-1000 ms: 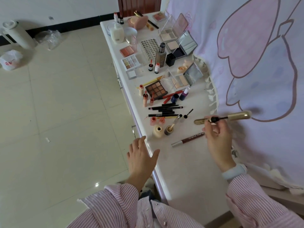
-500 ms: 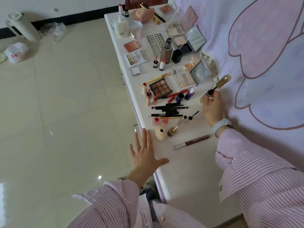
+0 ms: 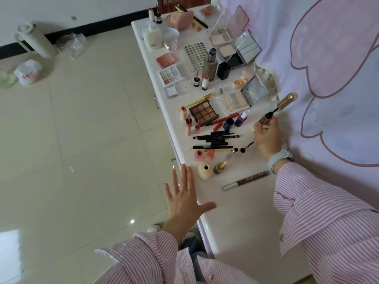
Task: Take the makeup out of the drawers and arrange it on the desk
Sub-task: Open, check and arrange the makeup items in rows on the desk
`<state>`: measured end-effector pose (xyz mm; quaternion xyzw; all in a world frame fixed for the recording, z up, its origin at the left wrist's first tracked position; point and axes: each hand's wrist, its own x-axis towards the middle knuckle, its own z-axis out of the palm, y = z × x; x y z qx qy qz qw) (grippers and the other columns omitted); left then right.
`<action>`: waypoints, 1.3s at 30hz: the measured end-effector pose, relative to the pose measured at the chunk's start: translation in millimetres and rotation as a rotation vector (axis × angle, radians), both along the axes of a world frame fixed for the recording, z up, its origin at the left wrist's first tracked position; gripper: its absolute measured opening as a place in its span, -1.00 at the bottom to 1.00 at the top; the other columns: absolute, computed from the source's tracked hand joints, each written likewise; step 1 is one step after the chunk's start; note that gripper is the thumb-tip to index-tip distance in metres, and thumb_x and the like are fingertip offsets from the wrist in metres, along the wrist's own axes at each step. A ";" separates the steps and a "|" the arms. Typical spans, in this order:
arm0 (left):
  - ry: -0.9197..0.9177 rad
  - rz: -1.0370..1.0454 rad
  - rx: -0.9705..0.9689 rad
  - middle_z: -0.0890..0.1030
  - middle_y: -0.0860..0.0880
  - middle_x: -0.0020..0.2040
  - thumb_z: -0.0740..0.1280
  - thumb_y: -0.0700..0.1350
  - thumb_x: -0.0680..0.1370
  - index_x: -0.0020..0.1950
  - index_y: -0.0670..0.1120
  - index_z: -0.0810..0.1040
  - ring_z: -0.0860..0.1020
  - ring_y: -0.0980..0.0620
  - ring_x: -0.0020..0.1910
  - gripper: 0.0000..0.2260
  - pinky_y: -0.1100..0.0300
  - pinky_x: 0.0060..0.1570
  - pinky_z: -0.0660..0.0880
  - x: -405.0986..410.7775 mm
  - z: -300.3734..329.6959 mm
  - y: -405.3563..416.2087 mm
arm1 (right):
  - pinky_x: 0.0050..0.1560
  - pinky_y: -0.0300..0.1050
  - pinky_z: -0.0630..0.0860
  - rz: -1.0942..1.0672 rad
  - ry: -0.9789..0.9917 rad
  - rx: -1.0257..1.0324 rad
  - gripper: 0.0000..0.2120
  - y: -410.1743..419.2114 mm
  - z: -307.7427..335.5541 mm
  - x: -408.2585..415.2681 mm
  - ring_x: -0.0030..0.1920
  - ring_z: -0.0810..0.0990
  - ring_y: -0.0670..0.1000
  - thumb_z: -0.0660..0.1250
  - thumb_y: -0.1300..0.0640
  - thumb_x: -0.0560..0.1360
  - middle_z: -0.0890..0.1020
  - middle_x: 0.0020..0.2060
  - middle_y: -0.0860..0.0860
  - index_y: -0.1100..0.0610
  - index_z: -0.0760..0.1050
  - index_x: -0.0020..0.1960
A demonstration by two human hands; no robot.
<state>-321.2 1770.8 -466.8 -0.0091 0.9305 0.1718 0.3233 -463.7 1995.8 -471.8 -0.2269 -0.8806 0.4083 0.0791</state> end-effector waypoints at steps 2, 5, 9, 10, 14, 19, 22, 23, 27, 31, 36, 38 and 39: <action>0.004 0.005 0.005 -0.54 0.06 0.32 0.22 0.42 0.35 0.29 -0.03 -0.55 -0.47 -0.06 0.38 0.05 -0.14 0.43 -0.25 -0.2 0.4 -0.3 | 0.05 0.10 0.50 0.004 -0.005 0.003 -0.75 0.1 -1.1 0.1 0.00 0.56 0.22 0.22 0.16 0.53 0.58 0.01 0.25 0.33 0.37 0.11; 0.003 0.008 0.011 -0.53 0.06 0.33 0.22 0.42 0.34 0.29 -0.03 -0.55 -0.44 -0.07 0.41 0.05 -0.15 0.44 -0.23 0.0 0.4 -0.7 | 0.02 0.01 0.48 0.022 -0.010 0.008 -0.75 0.3 -2.6 1.5 0.00 0.55 0.20 0.23 0.17 0.53 0.57 0.01 0.24 0.33 0.38 0.10; 0.006 0.011 0.023 -0.53 0.07 0.33 0.22 0.42 0.34 0.29 -0.02 -0.55 -0.43 -0.07 0.42 0.05 -0.14 0.44 -0.21 0.2 -1.1 -1.0 | 0.00 0.04 0.51 0.038 -0.018 0.000 -0.75 3.5 -3.7 1.2 -0.03 0.57 0.21 0.24 0.15 0.53 0.58 -0.02 0.24 0.32 0.38 0.09; 0.007 0.012 0.025 -0.53 0.07 0.34 0.22 0.42 0.34 0.29 -0.02 -0.55 -0.43 -0.07 0.42 0.05 -0.14 0.44 -0.21 0.3 -1.6 -1.2 | -0.02 0.05 0.51 0.038 -0.021 0.001 -0.75 4.0 -4.0 1.0 -0.04 0.57 0.21 0.24 0.15 0.52 0.59 -0.03 0.25 0.32 0.38 0.09; 0.013 0.013 0.033 -0.54 0.06 0.33 0.22 0.42 0.33 0.30 -0.03 -0.55 -0.43 -0.06 0.42 0.05 -0.14 0.44 -0.20 0.6 -3.2 -1.8 | -0.05 -0.05 0.45 0.066 -0.015 0.035 -0.76 3.6 -4.7 0.5 -0.03 0.56 0.20 0.25 0.17 0.52 0.58 -0.02 0.25 0.32 0.39 0.09; 0.031 0.012 0.035 -0.53 0.06 0.33 0.21 0.42 0.34 0.30 -0.04 -0.54 -0.40 -0.07 0.44 0.05 -0.11 0.45 -0.18 1.6 -3.3 -2.3 | -0.10 -0.14 0.41 0.059 -0.013 0.022 -0.75 2.4 -3.4 0.8 -0.04 0.56 0.19 0.26 0.17 0.52 0.57 -0.02 0.25 0.34 0.38 0.08; 0.035 0.012 0.036 -0.52 0.07 0.34 0.22 0.42 0.34 0.30 -0.03 -0.54 -0.39 -0.07 0.44 0.05 -0.09 0.46 -0.17 1.7 -3.9 -2.5 | -0.11 -0.16 0.40 0.053 -0.016 0.025 -0.74 1.3 -3.6 1.8 -0.04 0.56 0.19 0.27 0.17 0.52 0.57 -0.03 0.26 0.35 0.38 0.09; 0.037 0.013 0.038 -0.52 0.06 0.34 0.22 0.42 0.34 0.30 -0.03 -0.54 -0.39 -0.07 0.44 0.05 -0.09 0.46 -0.17 1.8 -4.2 -2.5 | -0.10 -0.15 0.40 0.056 -0.016 0.030 -0.74 1.2 -3.9 1.7 -0.04 0.56 0.19 0.27 0.17 0.52 0.57 -0.02 0.27 0.35 0.38 0.09; 0.040 0.012 0.044 -0.52 0.07 0.34 0.22 0.42 0.34 0.31 -0.02 -0.54 -0.38 -0.07 0.45 0.05 -0.09 0.46 -0.17 1.9 -5.9 -2.7 | -0.03 -0.03 0.46 0.067 -0.004 0.025 -0.74 2.0 -5.2 0.8 -0.03 0.56 0.21 0.27 0.19 0.52 0.57 -0.01 0.27 0.35 0.38 0.11; 0.050 0.008 0.045 -0.52 0.07 0.34 0.21 0.42 0.34 0.31 -0.02 -0.54 -0.36 -0.07 0.45 0.04 -0.07 0.46 -0.15 2.3 -6.7 -3.5 | 0.01 0.00 0.48 0.064 -0.001 0.024 -0.74 2.0 -5.1 0.4 -0.03 0.57 0.20 0.28 0.18 0.51 0.58 -0.01 0.26 0.34 0.39 0.10; 0.053 0.002 0.039 -0.52 0.06 0.35 0.21 0.43 0.33 0.31 -0.02 -0.54 -0.35 -0.07 0.46 0.05 -0.07 0.47 -0.12 2.2 -8.2 -3.5 | -0.03 -0.01 0.49 0.047 -0.004 0.007 -0.73 2.3 -6.9 0.0 -0.06 0.57 0.19 0.30 0.18 0.50 0.59 -0.04 0.26 0.35 0.39 0.08; 0.056 0.002 0.041 -0.52 0.06 0.35 0.21 0.43 0.33 0.31 -0.01 -0.54 -0.35 -0.06 0.46 0.05 -0.07 0.47 -0.12 2.2 -8.8 -3.5 | -0.01 0.01 0.50 0.042 0.001 0.003 -0.73 2.8 -7.7 0.0 -0.05 0.57 0.18 0.30 0.18 0.49 0.58 -0.03 0.25 0.33 0.39 0.09; 0.058 0.003 0.043 -0.52 0.07 0.35 0.22 0.42 0.33 0.31 -0.01 -0.54 -0.35 -0.06 0.46 0.05 -0.07 0.47 -0.12 2.0 -9.1 -3.4 | 0.00 0.02 0.50 0.042 0.001 0.001 -0.73 3.4 -8.5 -0.2 -0.05 0.57 0.18 0.31 0.17 0.49 0.58 -0.02 0.25 0.33 0.39 0.09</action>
